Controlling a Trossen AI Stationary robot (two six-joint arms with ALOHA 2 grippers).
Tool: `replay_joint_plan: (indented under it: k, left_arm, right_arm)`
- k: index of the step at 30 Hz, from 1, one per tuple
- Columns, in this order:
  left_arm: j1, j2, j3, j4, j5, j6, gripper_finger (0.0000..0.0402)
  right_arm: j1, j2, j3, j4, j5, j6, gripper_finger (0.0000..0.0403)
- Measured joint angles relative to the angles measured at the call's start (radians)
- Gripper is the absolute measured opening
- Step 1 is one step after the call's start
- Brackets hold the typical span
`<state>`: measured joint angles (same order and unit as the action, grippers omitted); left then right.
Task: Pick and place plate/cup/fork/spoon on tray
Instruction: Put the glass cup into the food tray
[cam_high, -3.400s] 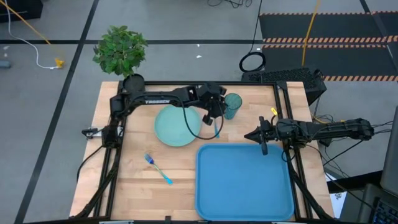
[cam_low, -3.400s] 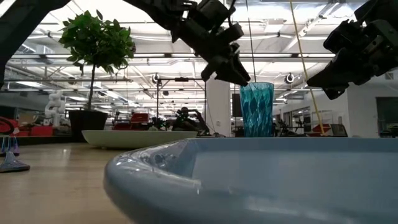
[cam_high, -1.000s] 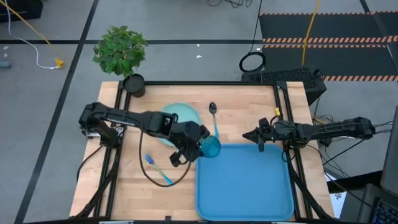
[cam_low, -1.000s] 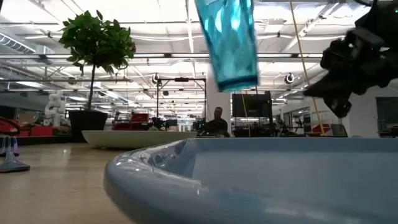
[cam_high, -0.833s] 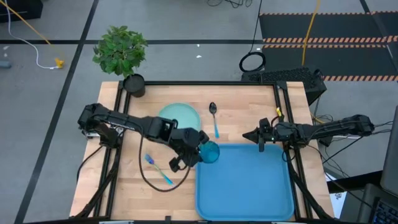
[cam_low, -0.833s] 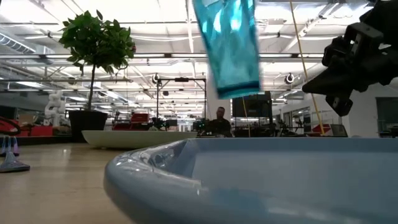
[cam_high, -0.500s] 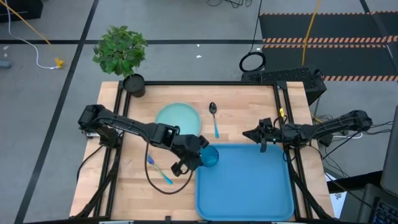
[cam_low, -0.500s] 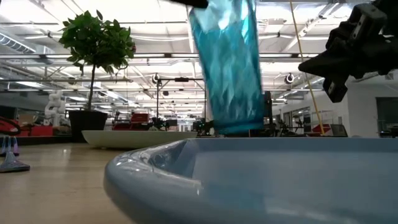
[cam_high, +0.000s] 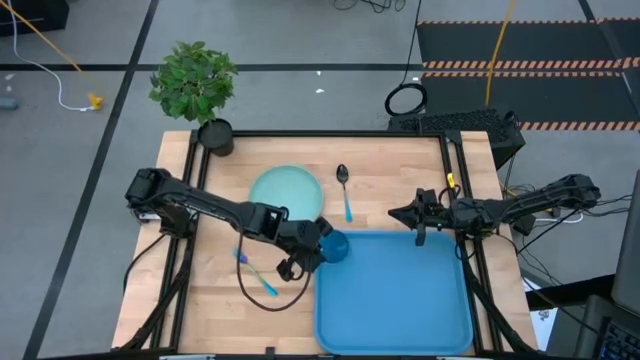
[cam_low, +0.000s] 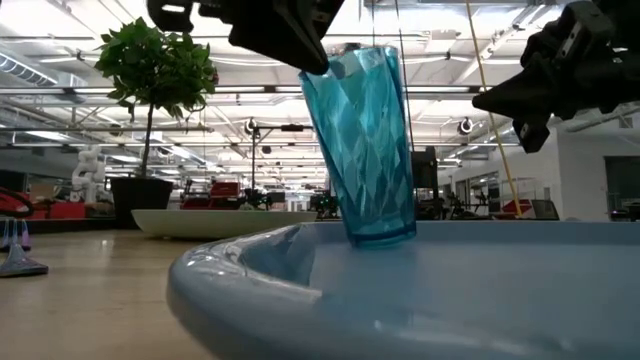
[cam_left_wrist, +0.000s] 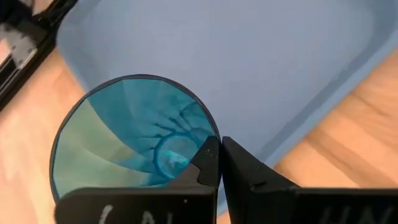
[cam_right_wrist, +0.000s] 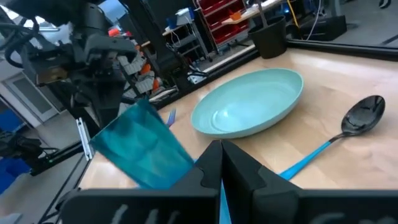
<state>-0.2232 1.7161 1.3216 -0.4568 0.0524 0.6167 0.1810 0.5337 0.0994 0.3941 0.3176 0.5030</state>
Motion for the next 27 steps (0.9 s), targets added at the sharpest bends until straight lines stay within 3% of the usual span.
replay_joint_plan:
  k: [10,21,27]
  left_arm:
    - [0.009,0.0,0.01,-0.004,-0.032,-0.017,0.0059]
    - [0.024,0.0,0.01,-0.002,-0.054,-0.009,0.006]
    - [0.03,0.0,0.011,0.006,-0.053,0.045,0.0023]
  right_arm:
    - [0.0,0.005,0.001,0.006,0.0,0.0,0.0]
    - [0.0,0.005,0.003,0.043,-0.004,-0.019,0.0]
    - [0.0,0.005,0.003,0.044,-0.004,-0.018,0.0]
